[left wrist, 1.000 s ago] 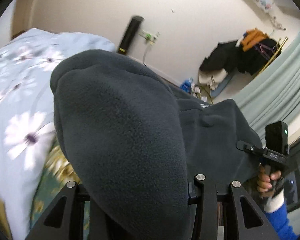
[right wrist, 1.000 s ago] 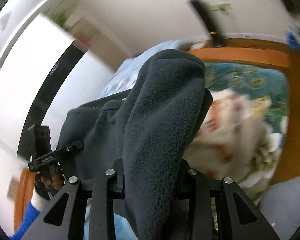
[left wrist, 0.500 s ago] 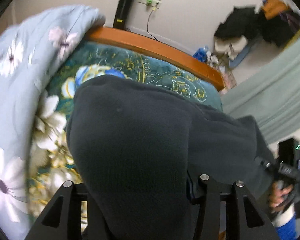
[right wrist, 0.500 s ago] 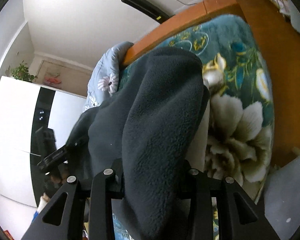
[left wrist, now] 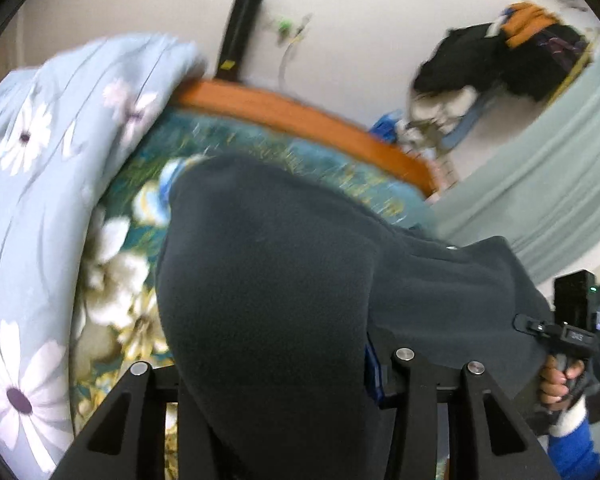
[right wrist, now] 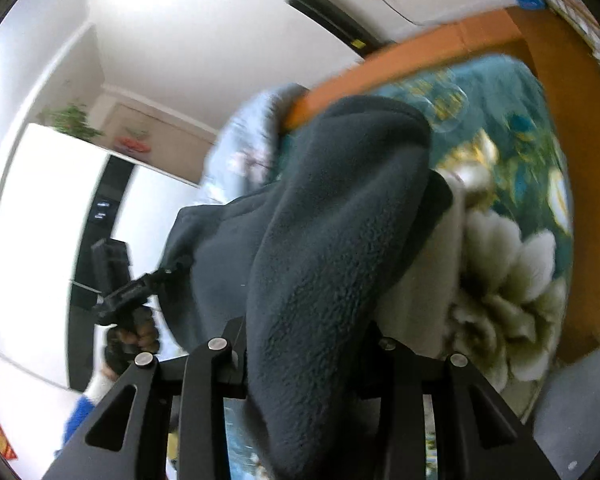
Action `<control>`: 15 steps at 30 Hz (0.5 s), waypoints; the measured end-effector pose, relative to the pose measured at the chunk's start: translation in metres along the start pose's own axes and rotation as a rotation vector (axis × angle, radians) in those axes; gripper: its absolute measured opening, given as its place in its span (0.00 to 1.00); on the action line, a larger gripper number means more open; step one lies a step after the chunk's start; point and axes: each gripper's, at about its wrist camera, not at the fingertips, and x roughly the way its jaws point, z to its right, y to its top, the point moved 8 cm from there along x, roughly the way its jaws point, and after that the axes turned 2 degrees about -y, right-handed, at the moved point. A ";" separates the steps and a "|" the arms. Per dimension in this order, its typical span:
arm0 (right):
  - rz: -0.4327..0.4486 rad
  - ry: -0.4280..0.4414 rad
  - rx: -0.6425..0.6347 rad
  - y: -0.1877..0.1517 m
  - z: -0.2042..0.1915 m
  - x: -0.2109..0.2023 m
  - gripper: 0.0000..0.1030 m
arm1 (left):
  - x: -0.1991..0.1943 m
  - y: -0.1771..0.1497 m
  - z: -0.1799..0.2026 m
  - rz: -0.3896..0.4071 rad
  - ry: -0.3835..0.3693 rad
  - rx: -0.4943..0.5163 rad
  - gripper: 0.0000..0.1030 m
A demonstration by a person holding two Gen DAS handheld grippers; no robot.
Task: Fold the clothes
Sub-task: 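Carry the folded jacket with both grippers toward the bed's wooden headboard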
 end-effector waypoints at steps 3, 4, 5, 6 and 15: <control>-0.007 0.046 0.085 -0.005 0.023 0.007 0.37 | 0.013 -0.008 -0.015 0.011 -0.014 -0.084 0.53; -0.002 0.057 0.096 -0.005 0.026 0.006 0.37 | 0.013 -0.009 -0.015 0.018 -0.025 -0.108 0.55; -0.003 0.063 0.097 -0.005 0.028 0.005 0.37 | 0.012 -0.009 -0.015 0.023 -0.035 -0.130 0.56; -0.010 0.067 0.102 -0.006 0.027 0.005 0.38 | 0.010 -0.008 -0.013 0.018 -0.033 -0.139 0.56; 0.008 -0.044 0.172 0.003 0.037 -0.015 0.60 | -0.041 0.006 -0.040 0.131 0.129 -0.273 0.67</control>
